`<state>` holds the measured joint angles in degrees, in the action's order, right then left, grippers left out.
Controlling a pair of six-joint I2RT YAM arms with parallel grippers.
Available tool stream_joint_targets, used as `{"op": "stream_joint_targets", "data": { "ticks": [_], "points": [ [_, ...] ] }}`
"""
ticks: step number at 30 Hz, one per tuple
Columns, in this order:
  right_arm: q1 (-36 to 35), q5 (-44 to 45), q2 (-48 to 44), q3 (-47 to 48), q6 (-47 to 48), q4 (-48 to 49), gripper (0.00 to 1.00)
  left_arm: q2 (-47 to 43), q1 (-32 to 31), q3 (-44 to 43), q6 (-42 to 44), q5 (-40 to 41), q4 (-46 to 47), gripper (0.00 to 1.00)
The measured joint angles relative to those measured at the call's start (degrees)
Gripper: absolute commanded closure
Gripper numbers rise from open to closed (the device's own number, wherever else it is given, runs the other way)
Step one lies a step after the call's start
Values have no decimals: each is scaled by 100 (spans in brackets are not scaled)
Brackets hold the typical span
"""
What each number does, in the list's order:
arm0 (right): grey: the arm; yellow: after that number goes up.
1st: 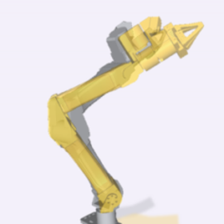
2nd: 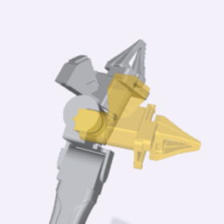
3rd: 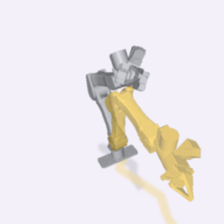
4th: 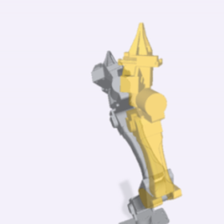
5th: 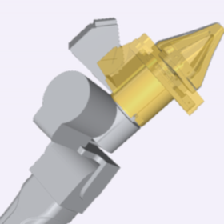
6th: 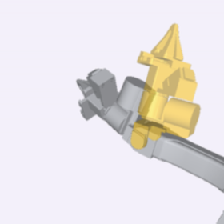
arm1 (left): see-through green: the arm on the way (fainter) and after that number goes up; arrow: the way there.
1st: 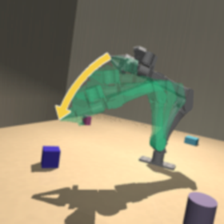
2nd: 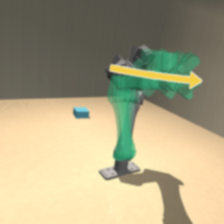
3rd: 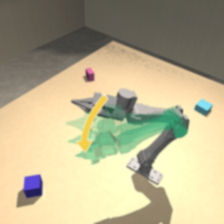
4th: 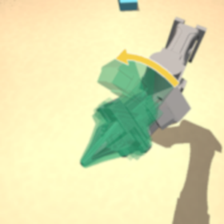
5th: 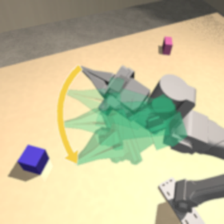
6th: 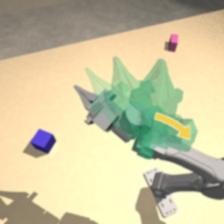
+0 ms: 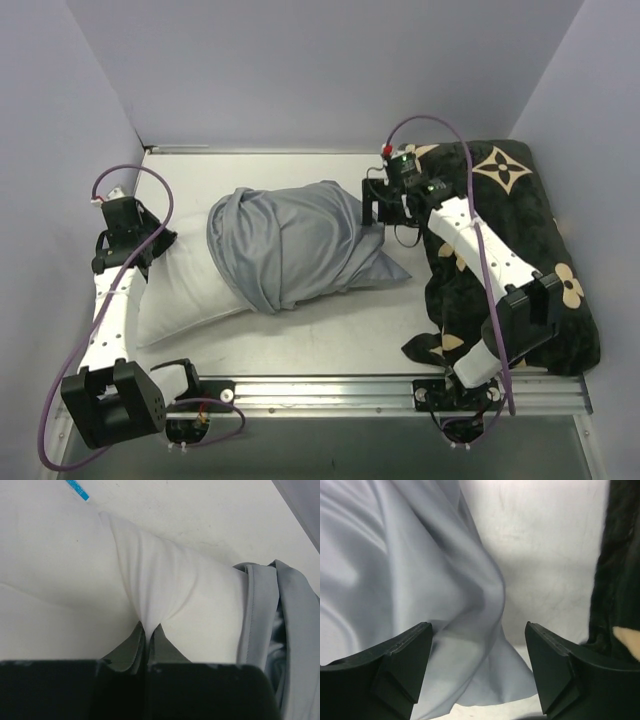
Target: Remove the pillowcase from the pillow
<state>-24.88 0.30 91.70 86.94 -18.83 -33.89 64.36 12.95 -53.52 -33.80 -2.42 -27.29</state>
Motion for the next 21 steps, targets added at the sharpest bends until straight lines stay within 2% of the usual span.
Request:
{"op": "stream_joint_targets", "data": {
  "ticks": [6,9,12,13,15,16,21],
  "points": [
    [-114,-485,-713,-1727,-179,680,17,7,-4,37,22,44,94,100],
    [-107,-817,-1067,-2437,-468,1161,25,7,-17,70,20,50,138,100],
    [-96,-1174,-1134,-2809,-772,1580,46,9,-50,83,20,81,181,100],
    [-83,-1274,-1134,-2885,-855,1703,66,7,-55,83,20,92,186,100],
    [0,-1532,-1147,-2999,-990,1902,86,9,-55,83,20,98,188,100],
    [83,-1665,-1165,-3056,-1073,2000,99,9,-57,83,20,103,190,100],
    [997,-2142,-1499,-3309,-1255,2098,100,61,-59,76,2,109,225,100]
  ]
}}
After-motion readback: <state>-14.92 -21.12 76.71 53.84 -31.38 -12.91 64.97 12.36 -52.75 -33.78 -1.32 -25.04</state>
